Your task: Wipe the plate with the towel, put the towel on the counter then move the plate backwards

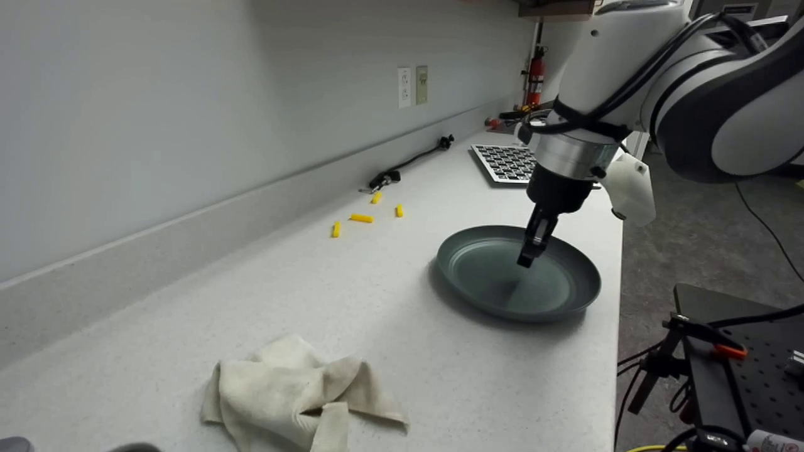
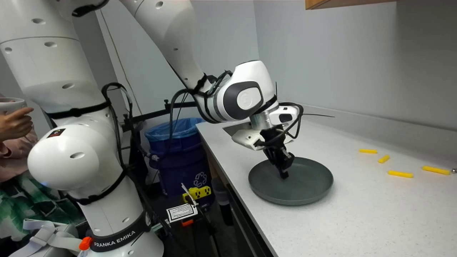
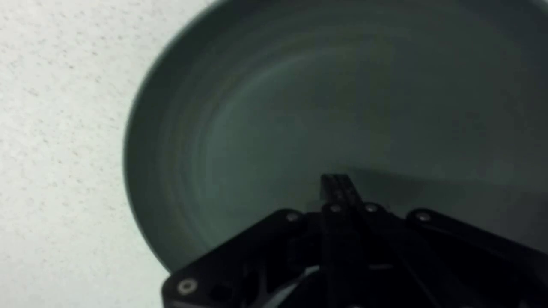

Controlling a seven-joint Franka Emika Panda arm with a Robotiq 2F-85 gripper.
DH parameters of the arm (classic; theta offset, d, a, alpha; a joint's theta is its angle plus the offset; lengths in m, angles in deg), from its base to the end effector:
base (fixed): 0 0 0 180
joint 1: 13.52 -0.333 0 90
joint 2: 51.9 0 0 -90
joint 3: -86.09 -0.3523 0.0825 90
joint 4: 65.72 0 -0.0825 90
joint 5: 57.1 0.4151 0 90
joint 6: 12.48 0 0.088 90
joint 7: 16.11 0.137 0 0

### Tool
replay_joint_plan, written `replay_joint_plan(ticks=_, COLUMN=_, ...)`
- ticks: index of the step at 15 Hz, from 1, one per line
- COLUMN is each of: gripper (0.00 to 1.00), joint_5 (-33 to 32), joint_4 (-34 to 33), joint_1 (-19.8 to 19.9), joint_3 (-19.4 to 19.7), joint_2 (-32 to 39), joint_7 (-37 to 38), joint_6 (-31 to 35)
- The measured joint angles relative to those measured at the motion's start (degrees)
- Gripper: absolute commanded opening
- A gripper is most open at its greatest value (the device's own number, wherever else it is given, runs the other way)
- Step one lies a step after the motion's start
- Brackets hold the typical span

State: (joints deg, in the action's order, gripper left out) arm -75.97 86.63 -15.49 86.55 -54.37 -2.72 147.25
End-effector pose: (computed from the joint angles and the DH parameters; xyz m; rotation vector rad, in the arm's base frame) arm 0.4550 0.0234 0.2500 3.0091 0.1388 0.2819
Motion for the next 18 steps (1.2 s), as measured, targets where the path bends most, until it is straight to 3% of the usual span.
replay_joint_plan(ticks=3, gripper=0.00, joint_5=9.1, joint_4=-3.0, joint_1=-3.5, joint_3=-4.9, joint_2=-6.2, joint_7=-2.6, joint_6=-10.3)
replay_joint_plan(ticks=6, gripper=0.00, joint_5=11.9, joint_4=-7.5, joint_1=-5.1, joint_3=-7.5, joint_2=-10.6, joint_7=-2.9, joint_6=-19.8)
replay_joint_plan(ticks=7, gripper=0.26, joint_5=11.9, joint_4=-8.9, joint_1=-5.2, joint_3=-7.9, joint_2=-11.4, joint_7=-2.9, joint_6=-21.8)
replay_joint_plan(ticks=8, gripper=0.27, joint_5=11.9, joint_4=-10.0, joint_1=-5.2, joint_3=-8.1, joint_2=-11.8, joint_7=-2.9, joint_6=-23.2)
replay_joint_plan(ticks=18, gripper=0.99, joint_5=11.7, joint_4=-14.3, joint_1=-4.9, joint_3=-8.1, joint_2=-12.0, joint_7=-2.9, joint_6=-25.0)
